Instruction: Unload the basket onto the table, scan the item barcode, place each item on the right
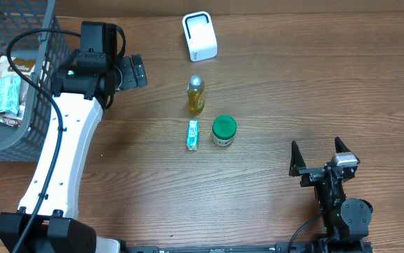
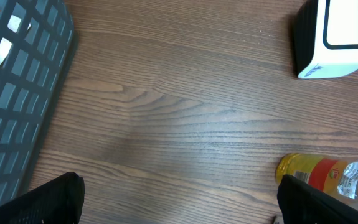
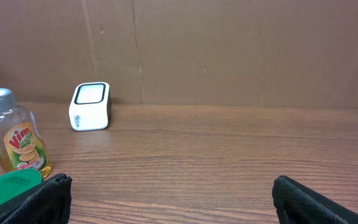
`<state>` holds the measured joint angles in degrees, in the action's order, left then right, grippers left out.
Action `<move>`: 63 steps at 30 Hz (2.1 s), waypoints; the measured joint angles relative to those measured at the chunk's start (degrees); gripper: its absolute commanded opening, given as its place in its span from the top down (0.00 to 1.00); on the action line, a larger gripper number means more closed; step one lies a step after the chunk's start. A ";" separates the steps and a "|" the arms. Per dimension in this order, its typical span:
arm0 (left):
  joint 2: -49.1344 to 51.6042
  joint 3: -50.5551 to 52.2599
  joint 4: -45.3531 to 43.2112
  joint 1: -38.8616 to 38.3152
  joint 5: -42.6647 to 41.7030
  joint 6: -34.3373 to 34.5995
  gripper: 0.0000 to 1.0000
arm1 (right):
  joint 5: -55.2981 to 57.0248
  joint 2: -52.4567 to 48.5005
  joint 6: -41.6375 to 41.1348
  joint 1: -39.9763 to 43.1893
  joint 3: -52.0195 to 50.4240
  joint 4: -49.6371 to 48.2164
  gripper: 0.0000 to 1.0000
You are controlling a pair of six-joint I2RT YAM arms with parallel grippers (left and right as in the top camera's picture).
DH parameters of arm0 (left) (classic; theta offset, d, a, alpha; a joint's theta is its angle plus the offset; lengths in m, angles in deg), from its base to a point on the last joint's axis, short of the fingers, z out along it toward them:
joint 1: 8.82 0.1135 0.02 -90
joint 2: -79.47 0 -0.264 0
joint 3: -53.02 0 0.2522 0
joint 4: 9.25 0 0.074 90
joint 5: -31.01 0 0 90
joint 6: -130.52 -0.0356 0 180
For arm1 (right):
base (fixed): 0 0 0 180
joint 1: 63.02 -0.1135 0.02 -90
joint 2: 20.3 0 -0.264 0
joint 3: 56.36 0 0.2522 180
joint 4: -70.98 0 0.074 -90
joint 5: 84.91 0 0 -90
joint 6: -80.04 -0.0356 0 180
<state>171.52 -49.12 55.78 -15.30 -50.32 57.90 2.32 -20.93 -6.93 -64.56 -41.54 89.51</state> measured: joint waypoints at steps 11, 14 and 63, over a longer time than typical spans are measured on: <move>0.00 0.00 -0.02 0.00 0.00 0.00 0.00 | 0.00 0.00 -0.02 0.00 0.00 0.00 0.00; 0.00 0.00 -0.02 0.00 0.00 0.00 0.00 | 0.02 0.00 -0.02 0.00 0.00 0.00 0.00; 0.00 0.00 -1.86 0.00 -2.34 0.26 0.21 | 0.02 0.00 0.00 0.00 0.00 0.00 0.00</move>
<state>171.52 -49.12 53.92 -15.30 -52.66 58.17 2.34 -20.93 -6.93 -64.56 -41.54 89.51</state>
